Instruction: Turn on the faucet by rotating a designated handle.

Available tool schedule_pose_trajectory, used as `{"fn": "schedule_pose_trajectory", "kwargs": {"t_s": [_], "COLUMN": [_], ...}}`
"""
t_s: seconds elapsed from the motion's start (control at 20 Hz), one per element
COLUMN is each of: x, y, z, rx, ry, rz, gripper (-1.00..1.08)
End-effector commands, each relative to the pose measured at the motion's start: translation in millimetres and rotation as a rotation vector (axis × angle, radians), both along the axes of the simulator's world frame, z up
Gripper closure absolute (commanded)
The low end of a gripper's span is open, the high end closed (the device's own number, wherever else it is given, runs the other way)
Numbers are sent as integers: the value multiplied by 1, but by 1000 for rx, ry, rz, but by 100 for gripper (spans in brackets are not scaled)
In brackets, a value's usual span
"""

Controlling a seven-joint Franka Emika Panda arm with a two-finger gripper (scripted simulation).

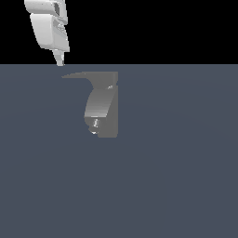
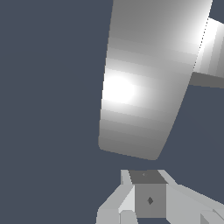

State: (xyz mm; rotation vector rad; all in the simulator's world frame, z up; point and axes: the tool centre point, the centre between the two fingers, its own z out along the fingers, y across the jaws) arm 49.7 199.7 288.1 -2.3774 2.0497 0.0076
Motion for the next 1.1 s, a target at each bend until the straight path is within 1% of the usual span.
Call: {"fn": "schedule_pose_trajectory", "kwargs": {"t_s": [0.0,0.25,0.55,0.8,1.05], "x": [17,45,68,79,82], "y": [-6,-18,-31,-39,-41], "z": [-9,-23,-35,-40,-41], "rx": [-3,-6,-7,-7,-6], "ry": [-1,-1,-1,-1,-1], "rz": [-66,-179,-276,-322,-333], "gripper": [108,108,108,108,108]}}
